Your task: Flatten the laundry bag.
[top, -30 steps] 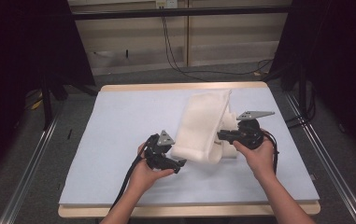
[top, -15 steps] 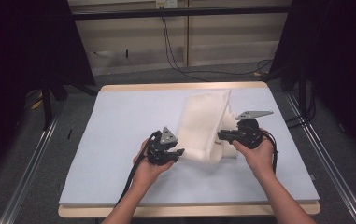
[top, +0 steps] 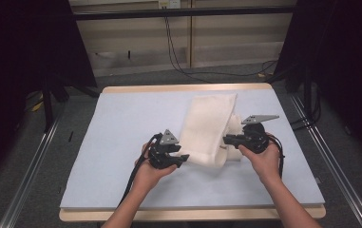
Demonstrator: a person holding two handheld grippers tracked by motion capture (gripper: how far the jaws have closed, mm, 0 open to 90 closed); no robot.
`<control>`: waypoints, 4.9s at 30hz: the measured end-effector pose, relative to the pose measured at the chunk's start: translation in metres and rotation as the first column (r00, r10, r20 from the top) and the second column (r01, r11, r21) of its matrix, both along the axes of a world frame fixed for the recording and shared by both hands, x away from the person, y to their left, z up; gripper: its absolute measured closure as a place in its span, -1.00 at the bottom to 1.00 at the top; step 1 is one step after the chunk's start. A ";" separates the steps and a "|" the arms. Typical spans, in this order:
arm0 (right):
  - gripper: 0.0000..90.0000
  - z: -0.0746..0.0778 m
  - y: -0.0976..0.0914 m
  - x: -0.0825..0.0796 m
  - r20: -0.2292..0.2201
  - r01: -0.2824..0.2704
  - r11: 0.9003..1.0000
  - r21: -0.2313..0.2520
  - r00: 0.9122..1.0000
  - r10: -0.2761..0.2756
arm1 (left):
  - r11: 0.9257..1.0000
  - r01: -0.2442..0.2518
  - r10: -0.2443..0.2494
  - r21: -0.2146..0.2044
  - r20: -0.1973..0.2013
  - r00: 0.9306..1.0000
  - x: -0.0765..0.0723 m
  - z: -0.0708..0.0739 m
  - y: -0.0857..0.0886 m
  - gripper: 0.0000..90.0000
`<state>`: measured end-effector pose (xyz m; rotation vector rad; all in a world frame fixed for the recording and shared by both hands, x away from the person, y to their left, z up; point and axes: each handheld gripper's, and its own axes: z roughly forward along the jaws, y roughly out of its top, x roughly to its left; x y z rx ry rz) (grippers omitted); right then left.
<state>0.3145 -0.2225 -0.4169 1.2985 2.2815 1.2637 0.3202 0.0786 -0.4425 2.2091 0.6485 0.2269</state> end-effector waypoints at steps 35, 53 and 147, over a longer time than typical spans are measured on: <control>0.21 0.005 0.000 0.007 0.010 0.050 0.998 -0.038 0.999 -0.049 | 0.976 -0.147 0.148 -0.163 -0.008 0.989 0.010 0.016 0.034 0.85; 0.03 -0.028 -0.016 0.027 0.003 0.128 0.982 -0.138 0.992 -0.129 | 0.957 -0.261 0.257 -0.125 -0.049 0.965 0.022 0.002 0.092 0.84; 1.00 -0.048 0.024 -0.041 0.085 -0.298 0.949 -0.101 0.948 0.307 | 0.935 -0.349 0.346 -0.056 -0.062 0.936 0.019 0.012 0.110 -0.37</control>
